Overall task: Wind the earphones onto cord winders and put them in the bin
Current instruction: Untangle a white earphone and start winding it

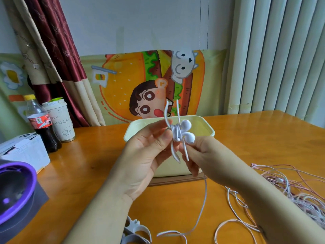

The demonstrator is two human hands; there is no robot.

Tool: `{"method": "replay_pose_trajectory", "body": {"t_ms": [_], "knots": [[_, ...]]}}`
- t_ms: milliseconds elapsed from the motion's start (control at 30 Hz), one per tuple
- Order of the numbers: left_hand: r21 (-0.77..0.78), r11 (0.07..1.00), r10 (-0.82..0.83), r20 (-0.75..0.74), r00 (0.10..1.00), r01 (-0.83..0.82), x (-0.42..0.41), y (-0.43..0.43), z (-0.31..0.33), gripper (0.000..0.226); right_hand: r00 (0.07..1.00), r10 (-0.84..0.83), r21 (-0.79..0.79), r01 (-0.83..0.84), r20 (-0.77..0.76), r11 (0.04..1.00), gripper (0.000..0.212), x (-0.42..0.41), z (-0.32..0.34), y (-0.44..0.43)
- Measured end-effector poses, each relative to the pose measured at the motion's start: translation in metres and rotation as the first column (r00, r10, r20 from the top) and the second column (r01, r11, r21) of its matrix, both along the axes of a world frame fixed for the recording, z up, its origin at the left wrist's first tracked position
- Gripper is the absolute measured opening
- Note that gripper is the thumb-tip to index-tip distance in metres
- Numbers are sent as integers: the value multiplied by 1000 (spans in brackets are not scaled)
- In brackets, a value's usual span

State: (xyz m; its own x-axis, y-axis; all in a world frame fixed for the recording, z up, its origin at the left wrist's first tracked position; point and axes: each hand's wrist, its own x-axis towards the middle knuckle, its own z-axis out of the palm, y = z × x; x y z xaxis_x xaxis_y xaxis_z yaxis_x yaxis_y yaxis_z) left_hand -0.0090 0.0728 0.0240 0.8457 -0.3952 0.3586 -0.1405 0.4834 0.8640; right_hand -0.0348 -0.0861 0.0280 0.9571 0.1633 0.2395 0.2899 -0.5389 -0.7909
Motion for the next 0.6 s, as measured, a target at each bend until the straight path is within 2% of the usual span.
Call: {"method": "replay_pose_trajectory", "body": {"t_ms": [167, 300, 367, 600], "knots": [[-3, 997, 75, -124, 989, -75, 1, -2, -3, 52, 998, 34, -175, -41, -47, 984, 40, -1, -1, 2], [88, 974, 220, -187, 957, -206, 5, 2, -9, 40, 997, 76, -286, -66, 22, 956, 30, -5, 2, 2], [123, 961, 268, -208, 941, -247, 6, 2, -11, 39, 996, 73, -331, -56, 41, 942, 31, -7, 3, 1], [132, 964, 257, -267, 929, -229, 5, -4, -13, 37, 997, 64, -439, -42, 37, 898, 28, -14, 7, 1]]}}
